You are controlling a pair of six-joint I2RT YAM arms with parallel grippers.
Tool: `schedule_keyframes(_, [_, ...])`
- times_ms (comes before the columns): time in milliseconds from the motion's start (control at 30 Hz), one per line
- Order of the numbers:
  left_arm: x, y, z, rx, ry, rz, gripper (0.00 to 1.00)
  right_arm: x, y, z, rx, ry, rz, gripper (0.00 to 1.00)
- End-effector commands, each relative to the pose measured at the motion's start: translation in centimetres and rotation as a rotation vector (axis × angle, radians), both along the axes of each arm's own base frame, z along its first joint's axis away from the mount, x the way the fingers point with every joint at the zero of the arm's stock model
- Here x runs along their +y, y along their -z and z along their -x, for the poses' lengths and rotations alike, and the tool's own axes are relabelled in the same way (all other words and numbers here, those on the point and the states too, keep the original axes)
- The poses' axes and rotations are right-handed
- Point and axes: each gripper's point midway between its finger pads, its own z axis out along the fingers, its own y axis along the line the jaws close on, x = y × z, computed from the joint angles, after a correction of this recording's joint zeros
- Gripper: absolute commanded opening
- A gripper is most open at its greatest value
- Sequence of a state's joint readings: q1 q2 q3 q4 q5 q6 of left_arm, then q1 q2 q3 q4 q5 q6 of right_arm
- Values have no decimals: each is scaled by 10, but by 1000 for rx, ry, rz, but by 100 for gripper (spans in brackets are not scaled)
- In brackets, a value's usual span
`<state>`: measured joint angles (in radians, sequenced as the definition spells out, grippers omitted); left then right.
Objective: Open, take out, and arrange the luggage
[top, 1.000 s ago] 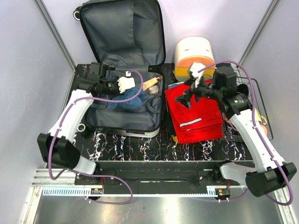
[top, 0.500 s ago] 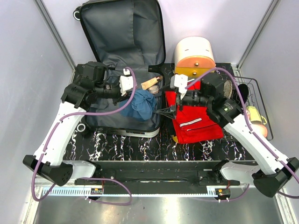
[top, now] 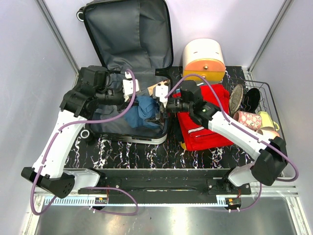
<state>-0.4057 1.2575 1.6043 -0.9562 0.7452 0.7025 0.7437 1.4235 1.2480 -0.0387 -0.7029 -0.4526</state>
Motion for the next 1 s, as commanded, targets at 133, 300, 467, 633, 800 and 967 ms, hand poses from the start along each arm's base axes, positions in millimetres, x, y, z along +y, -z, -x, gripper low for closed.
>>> schedule_keyframes(133, [-6, -30, 29, -69, 95, 98, 0, 13, 10, -6, -9, 5, -90, 89])
schedule_keyframes(300, [-5, -41, 19, -44, 23, 141, 0, 13, -34, 2, 6, 4, -219, 27])
schedule_keyframes(467, [1, -60, -5, -12, -120, 197, 36, 0, -97, 11, -30, 30, -300, 0])
schedule_keyframes(633, [22, -79, -37, 85, -296, 289, 97, -29, -161, 9, -119, 132, -362, 0])
schedule_keyframes(800, [52, -87, -59, 162, -387, 364, 99, -64, -211, 10, -129, 220, -409, 0])
schedule_keyframes(967, [60, -73, -61, 181, -415, 363, 99, -109, -258, 18, -209, 342, -451, 0])
